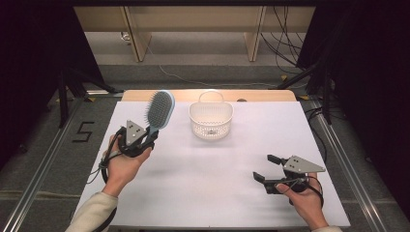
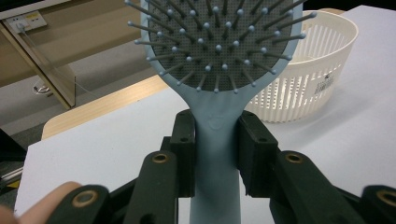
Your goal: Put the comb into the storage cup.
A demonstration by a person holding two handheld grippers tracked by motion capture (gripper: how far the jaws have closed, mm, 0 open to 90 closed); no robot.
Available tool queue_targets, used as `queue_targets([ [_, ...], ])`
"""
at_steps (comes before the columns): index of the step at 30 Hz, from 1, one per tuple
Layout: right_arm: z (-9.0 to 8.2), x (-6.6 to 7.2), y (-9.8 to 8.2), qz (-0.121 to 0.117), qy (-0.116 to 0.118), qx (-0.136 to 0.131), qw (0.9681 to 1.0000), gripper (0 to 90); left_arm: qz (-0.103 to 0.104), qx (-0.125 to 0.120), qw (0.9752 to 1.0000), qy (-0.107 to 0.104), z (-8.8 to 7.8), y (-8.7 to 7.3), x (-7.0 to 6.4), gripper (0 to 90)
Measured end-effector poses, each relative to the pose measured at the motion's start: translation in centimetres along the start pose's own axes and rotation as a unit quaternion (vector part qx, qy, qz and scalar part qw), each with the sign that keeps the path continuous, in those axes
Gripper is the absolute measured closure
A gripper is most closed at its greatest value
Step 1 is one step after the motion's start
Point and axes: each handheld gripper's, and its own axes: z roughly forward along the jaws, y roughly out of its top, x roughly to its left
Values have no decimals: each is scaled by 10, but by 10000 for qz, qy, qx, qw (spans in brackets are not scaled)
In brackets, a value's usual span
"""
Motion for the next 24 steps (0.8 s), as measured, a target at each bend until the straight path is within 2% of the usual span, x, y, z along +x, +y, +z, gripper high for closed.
queue_targets([
  [24,0,0,0,8,-11,-6,10000,159,18,9,10000,-43,5,4,-2,700],
])
